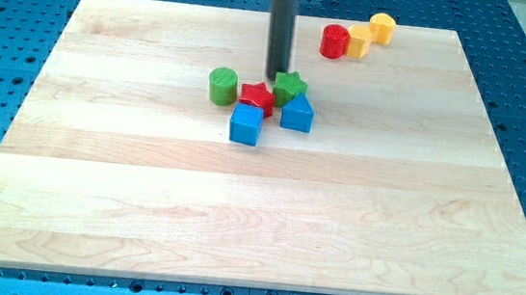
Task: Place the yellow heart diagonally top right to the green circle
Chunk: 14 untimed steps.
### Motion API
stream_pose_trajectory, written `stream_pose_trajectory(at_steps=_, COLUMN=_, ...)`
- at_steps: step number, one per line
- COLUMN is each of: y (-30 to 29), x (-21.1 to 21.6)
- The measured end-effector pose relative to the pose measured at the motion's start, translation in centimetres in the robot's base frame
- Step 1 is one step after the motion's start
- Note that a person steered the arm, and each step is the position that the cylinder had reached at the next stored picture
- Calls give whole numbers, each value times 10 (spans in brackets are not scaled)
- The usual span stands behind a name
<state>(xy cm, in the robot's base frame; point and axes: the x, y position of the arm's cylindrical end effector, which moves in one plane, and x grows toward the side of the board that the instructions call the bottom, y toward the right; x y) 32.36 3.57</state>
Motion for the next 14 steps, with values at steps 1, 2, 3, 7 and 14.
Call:
stream_pose_trajectory(at_steps=1, y=91, x=-2)
stream_pose_trajectory(at_steps=2, y=174, x=-38)
stream_pose_trajectory(at_steps=3, y=194, x=-92)
stream_pose_trajectory(at_steps=7, y=-3, x=-79)
stream_pose_trajectory(at_steps=14, y=-81, x=-71)
